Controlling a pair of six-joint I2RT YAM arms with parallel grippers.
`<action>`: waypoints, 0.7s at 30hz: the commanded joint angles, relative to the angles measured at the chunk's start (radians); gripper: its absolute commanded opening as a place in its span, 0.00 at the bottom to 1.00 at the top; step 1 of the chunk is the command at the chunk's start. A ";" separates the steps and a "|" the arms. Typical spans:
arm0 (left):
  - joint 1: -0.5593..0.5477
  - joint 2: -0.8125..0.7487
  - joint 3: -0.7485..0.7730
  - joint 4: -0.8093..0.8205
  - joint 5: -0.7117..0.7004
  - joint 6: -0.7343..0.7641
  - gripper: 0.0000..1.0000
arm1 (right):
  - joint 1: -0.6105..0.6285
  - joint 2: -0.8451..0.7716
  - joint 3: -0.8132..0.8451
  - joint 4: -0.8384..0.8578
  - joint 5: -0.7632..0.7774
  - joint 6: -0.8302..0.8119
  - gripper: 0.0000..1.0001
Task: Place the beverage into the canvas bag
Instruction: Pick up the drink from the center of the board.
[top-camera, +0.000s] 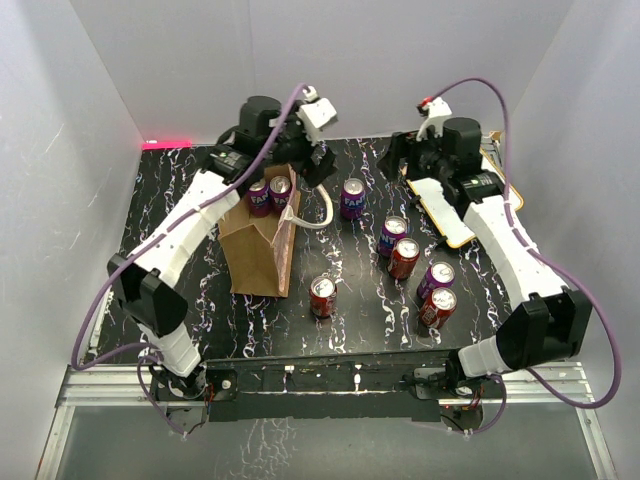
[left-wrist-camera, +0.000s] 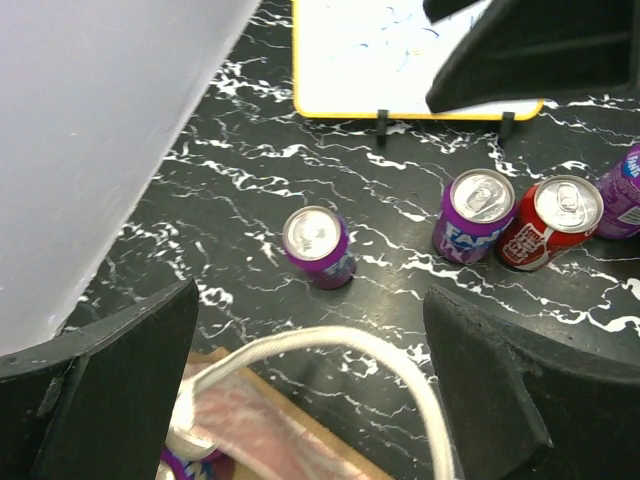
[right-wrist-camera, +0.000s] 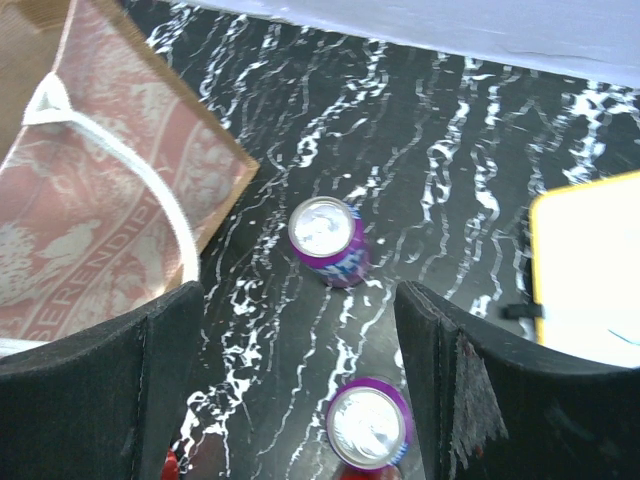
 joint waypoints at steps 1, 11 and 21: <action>-0.057 0.068 0.054 0.003 -0.050 -0.006 0.93 | -0.095 -0.093 -0.055 0.047 -0.044 0.029 0.80; -0.101 0.323 0.213 -0.021 -0.149 -0.107 0.93 | -0.325 -0.205 -0.151 0.044 -0.121 0.103 0.80; -0.111 0.546 0.418 -0.069 -0.302 -0.121 0.93 | -0.393 -0.228 -0.168 0.039 -0.136 0.135 0.80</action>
